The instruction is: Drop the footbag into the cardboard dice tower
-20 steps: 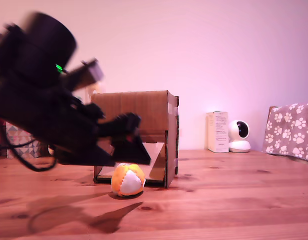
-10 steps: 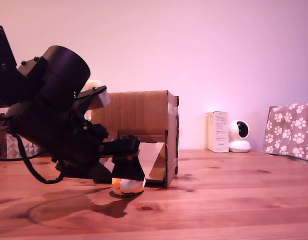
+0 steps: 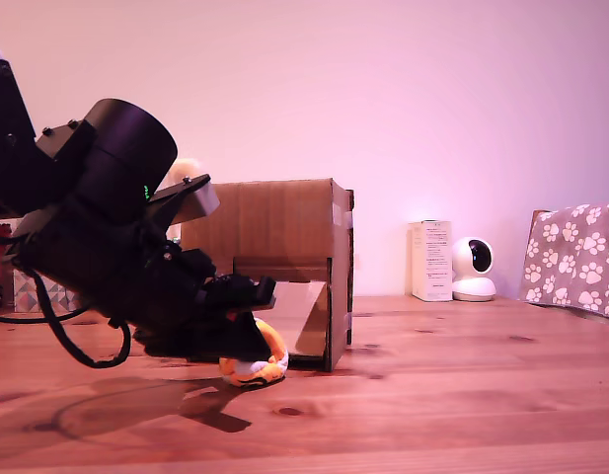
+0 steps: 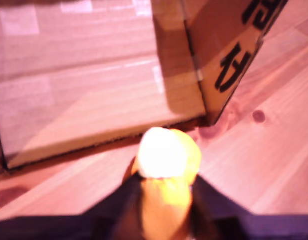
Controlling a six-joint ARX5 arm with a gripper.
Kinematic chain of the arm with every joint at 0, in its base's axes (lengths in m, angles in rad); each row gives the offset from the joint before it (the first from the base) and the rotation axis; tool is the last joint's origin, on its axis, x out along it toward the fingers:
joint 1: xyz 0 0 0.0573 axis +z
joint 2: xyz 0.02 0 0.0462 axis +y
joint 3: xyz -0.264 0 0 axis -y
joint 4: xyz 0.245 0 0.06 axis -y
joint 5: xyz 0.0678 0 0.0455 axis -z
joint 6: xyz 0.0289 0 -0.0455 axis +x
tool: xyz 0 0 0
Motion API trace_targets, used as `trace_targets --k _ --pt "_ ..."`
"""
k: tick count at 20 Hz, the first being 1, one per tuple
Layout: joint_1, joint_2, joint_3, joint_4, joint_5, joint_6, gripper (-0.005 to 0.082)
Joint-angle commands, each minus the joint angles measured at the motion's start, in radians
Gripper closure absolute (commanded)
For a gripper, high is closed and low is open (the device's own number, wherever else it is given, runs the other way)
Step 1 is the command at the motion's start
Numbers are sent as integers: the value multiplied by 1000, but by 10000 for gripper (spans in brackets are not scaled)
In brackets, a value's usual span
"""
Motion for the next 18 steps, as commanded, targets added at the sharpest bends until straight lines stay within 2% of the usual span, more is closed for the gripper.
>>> trace_targets --k 1,4,12,15,18 --pt "-2 18 -8 -27 37 6 721" --pt "-4 -58 -8 -92 72 6 721" --pt "-3 -392 -8 -364 80 -2 720" --pt "-3 -517 -8 -386 79 -2 720" --pt "-3 -626 -8 -345 73 10 720"
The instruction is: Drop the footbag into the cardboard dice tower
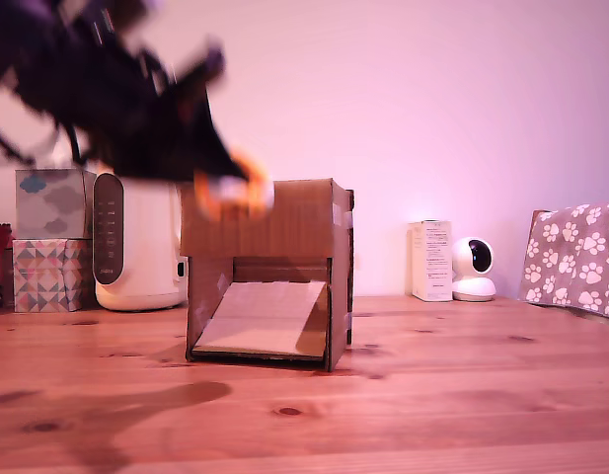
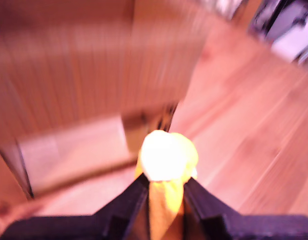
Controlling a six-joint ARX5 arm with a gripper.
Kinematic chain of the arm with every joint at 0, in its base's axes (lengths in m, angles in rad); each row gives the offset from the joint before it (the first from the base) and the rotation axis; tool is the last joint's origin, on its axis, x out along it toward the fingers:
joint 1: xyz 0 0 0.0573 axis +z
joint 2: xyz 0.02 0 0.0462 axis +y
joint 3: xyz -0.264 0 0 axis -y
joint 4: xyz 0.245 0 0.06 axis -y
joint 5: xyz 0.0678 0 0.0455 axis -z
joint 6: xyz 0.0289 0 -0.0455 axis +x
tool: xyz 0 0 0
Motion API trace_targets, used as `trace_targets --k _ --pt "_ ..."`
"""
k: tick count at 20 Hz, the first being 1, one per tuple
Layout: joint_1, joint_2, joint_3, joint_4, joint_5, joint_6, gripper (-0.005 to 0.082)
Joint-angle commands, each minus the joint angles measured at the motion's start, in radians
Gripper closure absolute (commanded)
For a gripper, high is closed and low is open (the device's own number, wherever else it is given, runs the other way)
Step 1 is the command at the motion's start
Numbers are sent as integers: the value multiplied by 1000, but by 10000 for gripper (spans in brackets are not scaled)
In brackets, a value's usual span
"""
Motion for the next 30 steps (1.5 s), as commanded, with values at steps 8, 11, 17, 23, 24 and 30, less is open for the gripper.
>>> trace_targets --k 8,11,17,23,24,30 --pt "4 -24 50 203 -39 52 719" --pt "24 50 175 99 -38 55 711" --pt "66 260 518 -259 -18 106 711" --pt "90 435 735 -468 15 148 711" --pt "90 455 750 -479 15 151 711" --pt "100 485 765 -470 12 156 494"
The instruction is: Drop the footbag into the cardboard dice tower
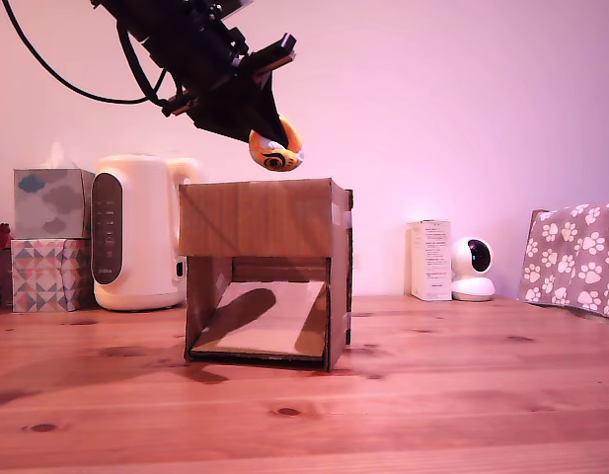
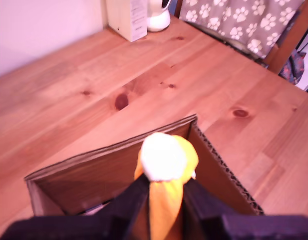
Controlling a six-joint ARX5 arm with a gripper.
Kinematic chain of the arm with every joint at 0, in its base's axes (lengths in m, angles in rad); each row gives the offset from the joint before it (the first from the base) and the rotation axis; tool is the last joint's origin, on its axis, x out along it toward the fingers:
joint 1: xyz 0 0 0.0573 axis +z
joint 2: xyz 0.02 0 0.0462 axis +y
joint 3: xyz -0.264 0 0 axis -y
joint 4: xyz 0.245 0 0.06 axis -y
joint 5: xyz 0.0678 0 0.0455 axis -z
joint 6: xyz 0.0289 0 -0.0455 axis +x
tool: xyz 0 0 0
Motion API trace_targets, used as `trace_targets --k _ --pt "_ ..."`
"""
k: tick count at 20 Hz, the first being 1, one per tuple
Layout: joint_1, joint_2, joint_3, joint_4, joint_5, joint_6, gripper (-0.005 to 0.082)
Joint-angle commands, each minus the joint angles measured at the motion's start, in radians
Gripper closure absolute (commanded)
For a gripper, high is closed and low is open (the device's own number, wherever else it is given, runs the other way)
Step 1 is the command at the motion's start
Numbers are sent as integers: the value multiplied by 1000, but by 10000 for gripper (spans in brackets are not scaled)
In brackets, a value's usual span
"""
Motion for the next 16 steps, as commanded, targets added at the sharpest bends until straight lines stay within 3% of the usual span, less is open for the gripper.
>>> trace_targets --k 1,2,3,7,8,9,11,12,13,16 --pt "6 14 27 24 0 6 269" --pt "6 14 39 18 0 6 69" --pt "6 14 53 2 -1 11 -13" --pt "6 -14 76 -71 1 32 26" --pt "6 -29 76 -98 2 32 110" --pt "6 -45 76 -135 9 34 248" --pt "6 -69 76 -209 37 45 655" --pt "6 -80 76 -232 56 58 809" --pt "6 -91 74 -240 68 58 766" --pt "6 -134 45 -218 84 59 793"
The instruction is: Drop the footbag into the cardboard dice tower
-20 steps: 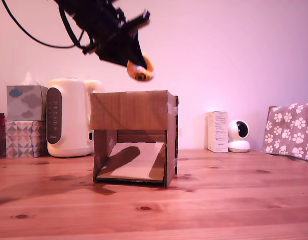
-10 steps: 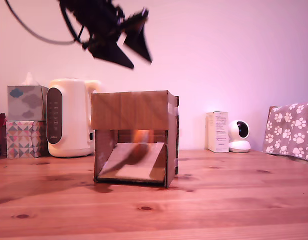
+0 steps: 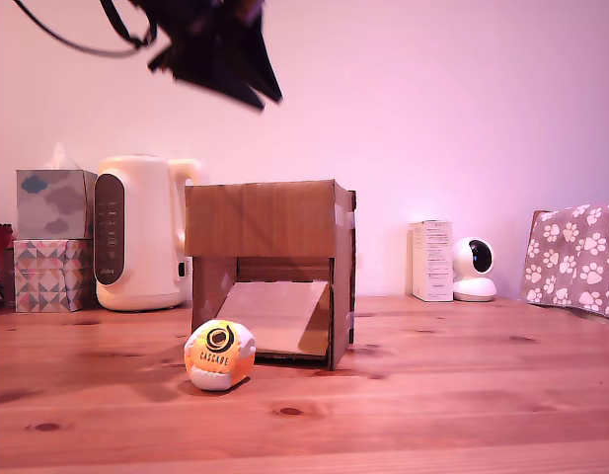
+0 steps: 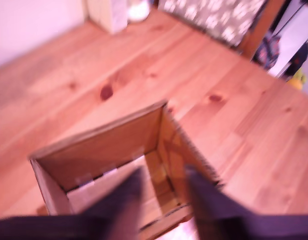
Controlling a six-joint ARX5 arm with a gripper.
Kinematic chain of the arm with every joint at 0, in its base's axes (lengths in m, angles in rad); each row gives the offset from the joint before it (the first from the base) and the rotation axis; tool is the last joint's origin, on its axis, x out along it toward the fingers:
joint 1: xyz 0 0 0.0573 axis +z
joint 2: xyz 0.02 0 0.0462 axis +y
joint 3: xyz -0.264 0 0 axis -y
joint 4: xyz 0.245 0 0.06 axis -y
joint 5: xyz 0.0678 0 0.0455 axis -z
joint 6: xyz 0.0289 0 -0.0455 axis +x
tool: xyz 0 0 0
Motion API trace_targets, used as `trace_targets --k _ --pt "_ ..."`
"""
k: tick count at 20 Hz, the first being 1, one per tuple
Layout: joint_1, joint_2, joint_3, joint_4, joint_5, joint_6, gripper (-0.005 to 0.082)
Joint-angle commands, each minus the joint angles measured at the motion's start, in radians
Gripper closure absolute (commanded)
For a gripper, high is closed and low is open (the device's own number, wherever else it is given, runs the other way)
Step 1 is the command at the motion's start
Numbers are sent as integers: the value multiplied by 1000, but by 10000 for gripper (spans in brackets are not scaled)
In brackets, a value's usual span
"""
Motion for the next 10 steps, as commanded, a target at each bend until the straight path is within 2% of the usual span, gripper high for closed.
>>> trace_targets --k 1,7,10 --pt "2 -41 -54 36 6 5 793" --pt "19 -181 -267 191 36 0 793" --pt "33 -272 -422 315 55 -23 793"
